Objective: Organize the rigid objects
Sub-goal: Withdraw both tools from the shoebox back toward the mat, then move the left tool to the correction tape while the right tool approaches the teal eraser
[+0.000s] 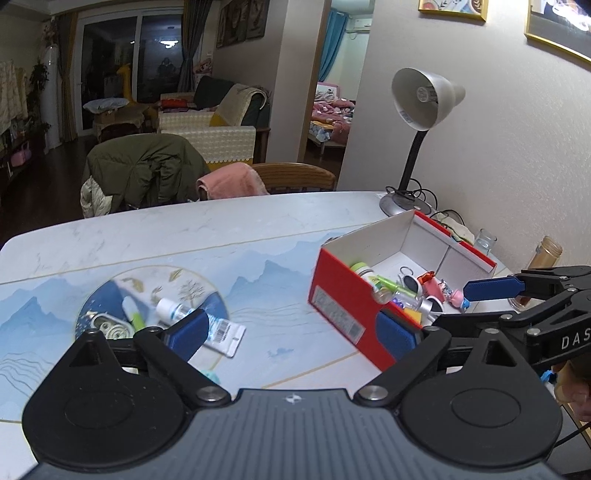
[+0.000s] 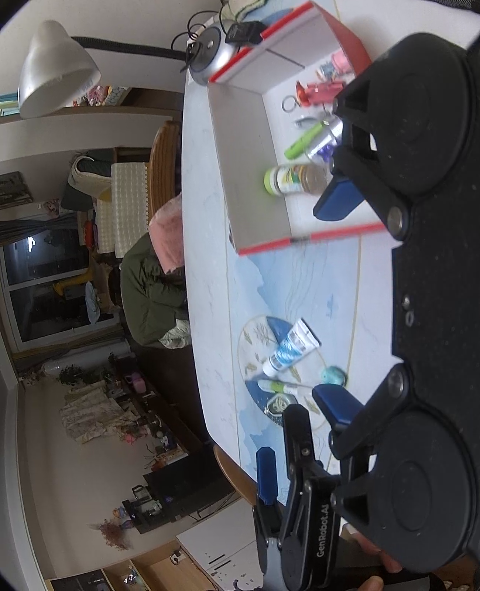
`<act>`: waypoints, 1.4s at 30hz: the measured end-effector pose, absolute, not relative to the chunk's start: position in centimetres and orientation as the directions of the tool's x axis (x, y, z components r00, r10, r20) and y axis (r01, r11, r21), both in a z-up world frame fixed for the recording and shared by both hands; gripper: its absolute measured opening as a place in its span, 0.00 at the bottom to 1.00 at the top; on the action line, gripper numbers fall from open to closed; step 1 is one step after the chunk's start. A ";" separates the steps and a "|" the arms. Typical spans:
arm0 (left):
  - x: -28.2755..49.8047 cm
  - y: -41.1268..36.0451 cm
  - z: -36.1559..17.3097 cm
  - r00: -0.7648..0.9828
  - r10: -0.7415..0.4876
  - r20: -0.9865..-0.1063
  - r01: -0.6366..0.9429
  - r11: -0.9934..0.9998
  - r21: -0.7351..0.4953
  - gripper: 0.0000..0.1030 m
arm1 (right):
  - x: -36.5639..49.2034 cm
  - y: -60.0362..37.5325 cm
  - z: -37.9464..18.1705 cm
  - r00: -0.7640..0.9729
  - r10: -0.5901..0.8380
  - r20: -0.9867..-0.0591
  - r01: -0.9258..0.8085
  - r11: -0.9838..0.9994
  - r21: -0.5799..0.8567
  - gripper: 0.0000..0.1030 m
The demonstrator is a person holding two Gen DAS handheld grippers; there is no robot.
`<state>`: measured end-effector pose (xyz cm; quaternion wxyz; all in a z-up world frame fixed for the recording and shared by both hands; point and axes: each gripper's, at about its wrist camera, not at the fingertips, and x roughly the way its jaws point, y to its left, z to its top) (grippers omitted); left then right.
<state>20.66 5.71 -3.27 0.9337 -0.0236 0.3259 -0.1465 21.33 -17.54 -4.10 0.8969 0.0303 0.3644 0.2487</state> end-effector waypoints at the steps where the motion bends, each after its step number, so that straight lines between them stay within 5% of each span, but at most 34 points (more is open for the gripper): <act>1: 20.6 6.2 -3.4 0.743 -0.292 -0.603 0.259 0.955 -0.144 0.96 | 21.4 -17.1 -4.1 0.609 0.470 -0.639 -0.425 0.873 0.237 0.93; 22: 23.8 17.4 -8.7 0.707 -0.214 -0.674 0.139 0.977 -0.165 1.00 | 22.3 -6.7 -7.3 0.588 0.438 -0.680 -0.508 0.854 0.111 0.96; 42: 31.6 22.1 -16.9 0.635 -0.024 -0.772 -0.028 0.998 -0.054 1.00 | 25.7 -0.3 -12.3 0.475 0.425 -0.771 -0.572 0.815 0.097 0.93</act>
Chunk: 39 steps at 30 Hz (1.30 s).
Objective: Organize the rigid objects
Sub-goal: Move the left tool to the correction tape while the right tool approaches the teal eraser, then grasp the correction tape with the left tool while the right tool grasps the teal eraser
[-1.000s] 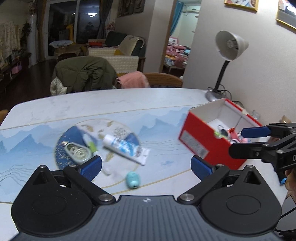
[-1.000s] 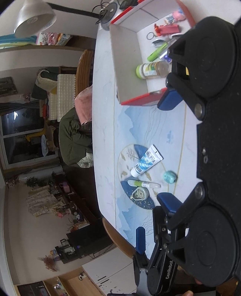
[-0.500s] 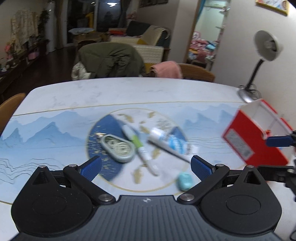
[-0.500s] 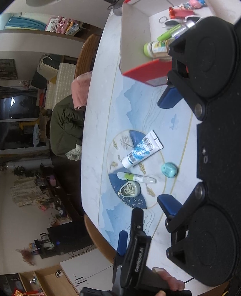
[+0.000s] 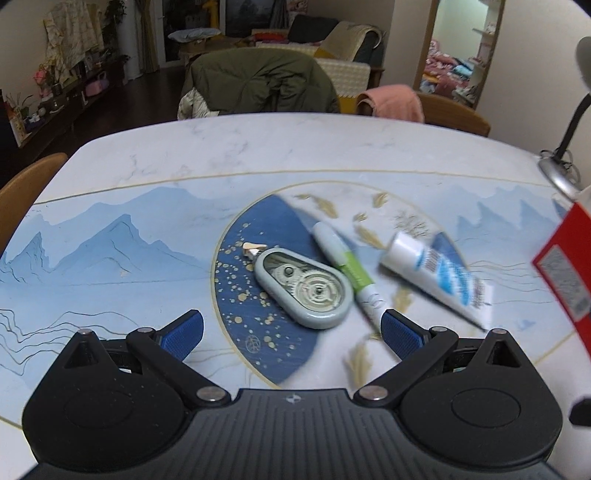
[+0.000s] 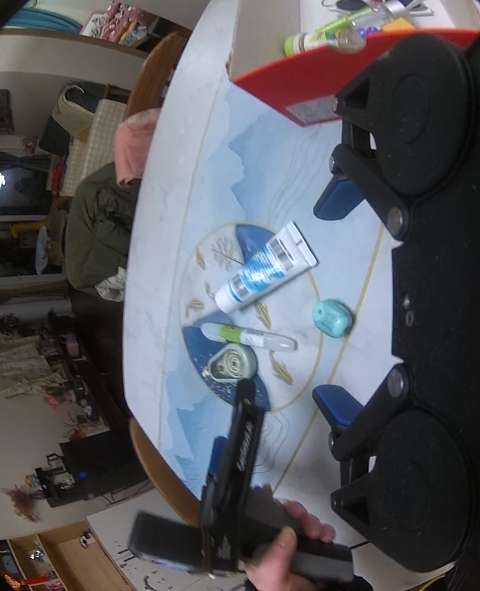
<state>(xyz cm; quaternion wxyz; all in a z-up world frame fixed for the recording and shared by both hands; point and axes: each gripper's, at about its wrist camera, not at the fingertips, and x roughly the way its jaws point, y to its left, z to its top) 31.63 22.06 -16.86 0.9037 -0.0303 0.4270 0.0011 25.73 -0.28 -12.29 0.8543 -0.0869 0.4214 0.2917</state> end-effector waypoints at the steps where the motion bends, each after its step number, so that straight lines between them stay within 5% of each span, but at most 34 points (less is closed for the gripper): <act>1: 32.0 22.0 -17.2 0.632 -0.020 -0.775 -0.026 0.999 -0.047 1.00 | 25.8 -0.1 -12.6 0.468 0.424 -0.775 -0.575 0.813 0.097 0.93; 22: 35.6 20.4 -20.5 0.633 0.064 -0.772 -0.062 0.998 0.032 1.00 | 27.5 3.7 -17.7 0.385 0.371 -0.845 -0.607 0.792 0.071 0.74; 28: 36.1 20.1 -20.6 0.647 0.075 -0.759 -0.082 0.996 0.028 0.99 | 27.9 4.1 -18.3 0.380 0.365 -0.850 -0.609 0.790 0.066 0.60; 33: 35.8 20.3 -20.5 0.663 0.055 -0.746 -0.073 0.997 0.008 0.87 | 28.1 4.4 -18.5 0.380 0.365 -0.850 -0.613 0.787 0.064 0.49; 35: 35.7 20.3 -20.3 0.671 0.053 -0.740 -0.073 0.997 0.005 0.75 | 28.1 4.5 -18.7 0.379 0.357 -0.854 -0.613 0.788 0.057 0.44; 39: 35.6 20.4 -20.2 0.670 0.054 -0.740 -0.083 0.997 -0.003 0.73 | 28.1 4.6 -18.9 0.379 0.349 -0.857 -0.614 0.788 0.049 0.37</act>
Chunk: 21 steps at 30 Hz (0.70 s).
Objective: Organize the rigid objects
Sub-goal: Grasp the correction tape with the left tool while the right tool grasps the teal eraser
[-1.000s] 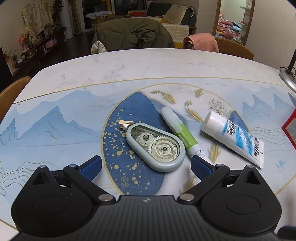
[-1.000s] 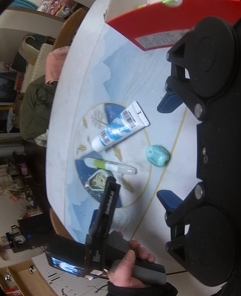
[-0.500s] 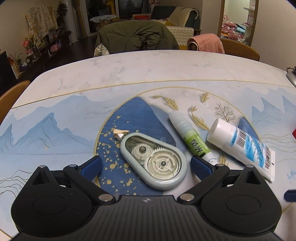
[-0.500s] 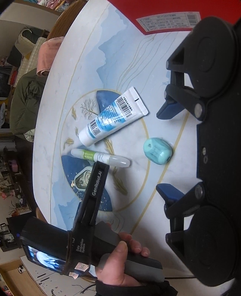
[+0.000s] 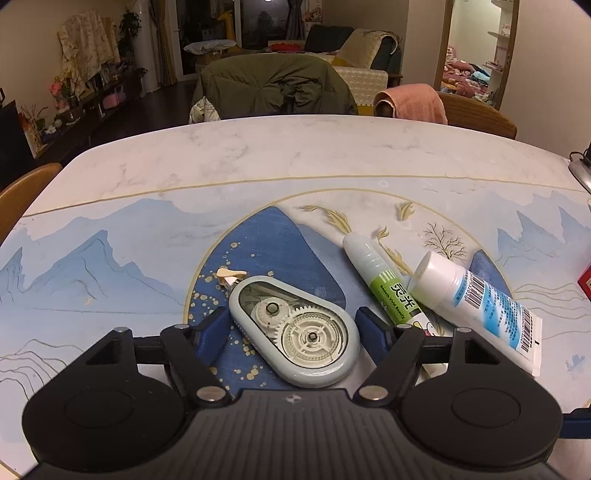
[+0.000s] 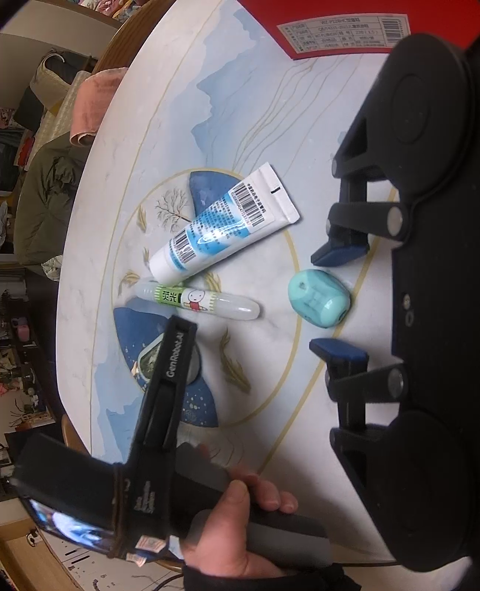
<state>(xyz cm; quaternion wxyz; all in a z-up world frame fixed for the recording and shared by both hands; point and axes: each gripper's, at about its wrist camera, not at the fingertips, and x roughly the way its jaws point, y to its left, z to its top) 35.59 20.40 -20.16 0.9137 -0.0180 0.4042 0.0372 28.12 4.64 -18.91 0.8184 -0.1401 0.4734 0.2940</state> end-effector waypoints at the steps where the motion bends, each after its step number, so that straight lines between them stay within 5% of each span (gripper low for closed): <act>1: 35.5 20.4 -20.2 0.671 0.054 -0.740 -0.084 0.996 -0.003 0.73 | 28.1 4.6 -18.9 0.378 0.350 -0.857 -0.613 0.789 0.051 0.36; 21: 31.4 20.6 -17.3 0.678 -0.015 -0.734 -0.081 0.992 -0.095 0.72 | 26.4 2.3 -16.1 0.410 0.397 -0.821 -0.581 0.808 0.100 0.32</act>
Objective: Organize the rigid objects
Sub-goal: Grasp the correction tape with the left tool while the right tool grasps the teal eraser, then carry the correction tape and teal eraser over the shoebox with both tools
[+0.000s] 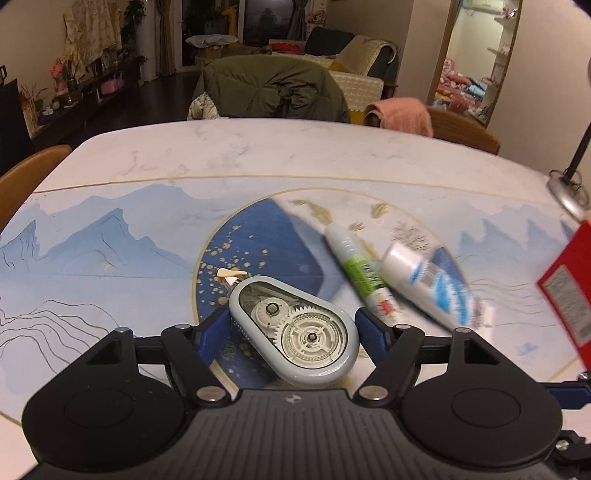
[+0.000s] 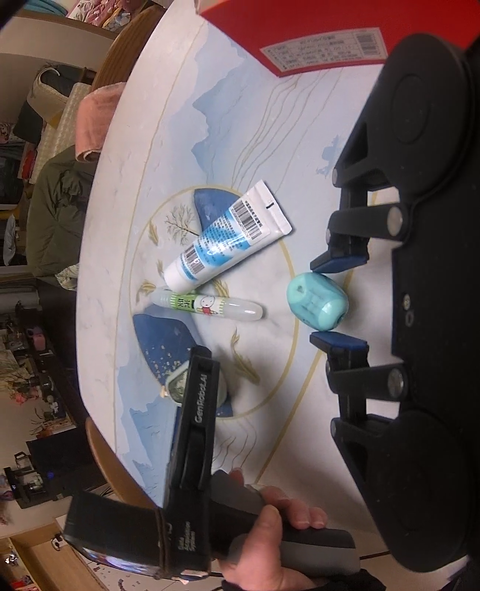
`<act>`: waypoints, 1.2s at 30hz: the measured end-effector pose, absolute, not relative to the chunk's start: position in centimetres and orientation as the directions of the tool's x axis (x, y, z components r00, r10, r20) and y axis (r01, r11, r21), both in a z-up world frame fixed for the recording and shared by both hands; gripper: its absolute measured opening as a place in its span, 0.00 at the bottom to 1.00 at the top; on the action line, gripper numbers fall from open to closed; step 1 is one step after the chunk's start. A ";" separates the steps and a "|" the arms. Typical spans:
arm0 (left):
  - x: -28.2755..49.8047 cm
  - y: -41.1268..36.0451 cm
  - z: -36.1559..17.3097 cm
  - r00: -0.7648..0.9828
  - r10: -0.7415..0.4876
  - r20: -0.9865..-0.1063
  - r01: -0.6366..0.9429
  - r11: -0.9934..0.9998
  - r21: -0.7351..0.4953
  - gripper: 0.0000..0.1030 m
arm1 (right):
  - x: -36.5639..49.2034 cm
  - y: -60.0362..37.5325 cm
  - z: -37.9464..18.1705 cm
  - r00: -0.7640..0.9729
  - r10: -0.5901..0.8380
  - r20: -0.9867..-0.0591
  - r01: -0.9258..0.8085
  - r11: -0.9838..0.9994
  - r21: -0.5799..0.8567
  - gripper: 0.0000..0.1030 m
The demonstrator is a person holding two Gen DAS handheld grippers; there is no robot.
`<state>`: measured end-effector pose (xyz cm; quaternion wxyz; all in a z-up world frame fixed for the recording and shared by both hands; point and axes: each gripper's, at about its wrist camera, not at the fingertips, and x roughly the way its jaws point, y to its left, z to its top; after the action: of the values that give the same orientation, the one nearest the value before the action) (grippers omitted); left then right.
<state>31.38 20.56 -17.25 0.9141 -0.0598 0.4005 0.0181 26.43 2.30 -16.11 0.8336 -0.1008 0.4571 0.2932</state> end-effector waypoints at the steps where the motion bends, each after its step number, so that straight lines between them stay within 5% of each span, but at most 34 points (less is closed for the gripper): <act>1: 31.1 20.4 -16.8 0.683 -0.023 -0.730 -0.074 0.992 -0.100 0.72 | 26.3 2.1 -15.8 0.414 0.400 -0.818 -0.580 0.809 0.102 0.32; 19: 26.7 14.2 -8.9 0.732 -0.203 -0.650 0.098 0.976 -0.195 0.72 | 23.8 -3.9 -8.9 0.512 0.454 -0.730 -0.542 0.829 0.135 0.32; 36: 26.1 2.4 -5.2 0.738 -0.301 -0.604 0.269 0.952 -0.146 0.72 | 23.1 -14.8 -6.1 0.607 0.398 -0.688 -0.459 0.882 0.105 0.32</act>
<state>26.07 2.40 -5.24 0.9318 -0.0247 0.3283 -0.1530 23.08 -14.83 -6.13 0.8955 -0.0412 0.3732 0.2392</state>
